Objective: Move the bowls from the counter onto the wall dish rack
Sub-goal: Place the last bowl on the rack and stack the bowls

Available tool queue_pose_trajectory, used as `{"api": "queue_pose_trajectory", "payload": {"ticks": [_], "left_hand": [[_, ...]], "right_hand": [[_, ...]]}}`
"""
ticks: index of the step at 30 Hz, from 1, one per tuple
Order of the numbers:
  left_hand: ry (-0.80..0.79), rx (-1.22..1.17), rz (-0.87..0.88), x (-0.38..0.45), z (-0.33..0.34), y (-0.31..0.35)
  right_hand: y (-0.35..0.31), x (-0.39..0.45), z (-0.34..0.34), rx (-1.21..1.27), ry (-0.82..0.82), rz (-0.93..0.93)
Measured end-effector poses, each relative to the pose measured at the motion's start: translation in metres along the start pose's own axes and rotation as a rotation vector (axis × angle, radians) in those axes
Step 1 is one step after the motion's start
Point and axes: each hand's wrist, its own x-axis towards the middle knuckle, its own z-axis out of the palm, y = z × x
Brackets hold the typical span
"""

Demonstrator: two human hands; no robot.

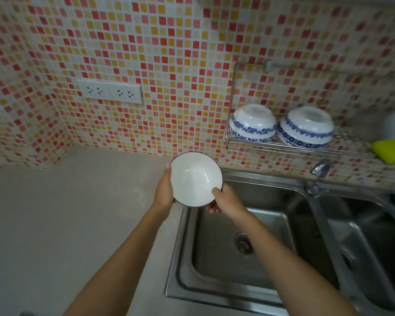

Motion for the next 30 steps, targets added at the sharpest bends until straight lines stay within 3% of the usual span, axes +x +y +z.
{"api": "queue_pose_trajectory", "payload": {"ticks": [10,16,19,22,24,27,30], "left_hand": [[-0.150,-0.109,0.137,-0.055,0.094,0.013],[-0.100,-0.073,0.243,-0.066,0.127,0.025],[-0.122,-0.083,0.303,-0.066,0.140,0.037],[-0.162,-0.032,0.332,-0.065,0.154,0.055],[-0.157,0.024,0.353,-0.062,0.162,0.068],[-0.070,0.155,0.430,-0.051,0.174,0.087],[0.027,0.239,0.549,-0.039,0.186,0.108]], "right_hand": [[0.009,-0.040,-0.100,-0.023,-0.005,-0.104],[0.010,-0.049,-0.137,0.015,0.013,-0.213],[0.001,-0.050,-0.158,0.029,0.133,-0.344],[-0.001,-0.039,-0.186,-0.278,0.531,-0.600],[0.003,-0.025,-0.203,-0.492,0.689,-0.710],[0.016,0.001,-0.221,-0.759,0.710,-0.694],[0.031,0.020,-0.235,-0.863,0.705,-0.566]]}}
